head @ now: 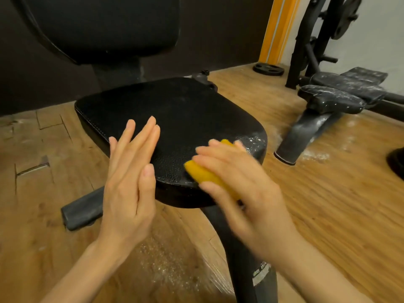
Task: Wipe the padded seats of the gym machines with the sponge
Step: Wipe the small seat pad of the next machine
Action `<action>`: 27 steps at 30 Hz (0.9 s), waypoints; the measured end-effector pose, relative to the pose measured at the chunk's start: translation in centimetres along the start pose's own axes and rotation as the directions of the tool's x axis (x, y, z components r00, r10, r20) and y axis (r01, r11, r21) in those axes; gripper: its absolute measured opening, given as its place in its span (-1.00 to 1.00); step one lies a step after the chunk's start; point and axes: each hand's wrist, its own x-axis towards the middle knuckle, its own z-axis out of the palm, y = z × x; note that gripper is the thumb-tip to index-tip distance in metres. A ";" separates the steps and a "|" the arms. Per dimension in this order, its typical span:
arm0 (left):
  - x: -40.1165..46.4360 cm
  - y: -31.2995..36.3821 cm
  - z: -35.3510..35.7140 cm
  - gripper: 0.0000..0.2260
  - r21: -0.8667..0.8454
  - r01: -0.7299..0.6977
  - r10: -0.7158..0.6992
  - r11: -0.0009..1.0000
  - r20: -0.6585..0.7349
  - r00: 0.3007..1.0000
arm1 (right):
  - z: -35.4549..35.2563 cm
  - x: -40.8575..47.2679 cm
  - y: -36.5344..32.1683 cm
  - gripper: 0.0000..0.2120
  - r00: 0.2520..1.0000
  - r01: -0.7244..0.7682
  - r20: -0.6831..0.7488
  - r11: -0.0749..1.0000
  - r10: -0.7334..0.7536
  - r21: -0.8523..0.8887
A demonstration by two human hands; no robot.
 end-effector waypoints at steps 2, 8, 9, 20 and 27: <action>0.0 0.0 -0.2 -0.57 -0.007 -0.001 0.001 1.000 0.008 1.000 | -1.3 0.1 1.7 -0.72 0.987 -0.132 -0.084 0.988 0.138 0.074; -0.1 -0.1 0.1 -0.58 -0.036 0.000 0.000 0.999 -0.012 1.000 | 2.5 1.4 -3.3 -0.77 0.983 -0.109 -0.152 0.992 0.099 -0.058; -0.1 -0.2 0.1 -0.57 -0.035 -0.001 0.000 0.999 -0.012 1.000 | 2.4 1.5 -3.7 -0.74 0.994 -0.065 -0.087 0.997 0.060 -0.047; 0.2 0.6 -1.3 -0.58 0.013 0.018 -0.019 1.000 0.099 0.995 | 0.2 1.0 -2.4 -0.76 0.965 -0.245 -0.097 0.969 0.243 -0.006; 1.5 3.3 -0.5 -0.59 0.108 -0.121 0.094 0.987 0.229 0.969 | -3.9 5.7 4.0 -0.77 0.898 -0.440 -0.006 0.896 0.441 0.058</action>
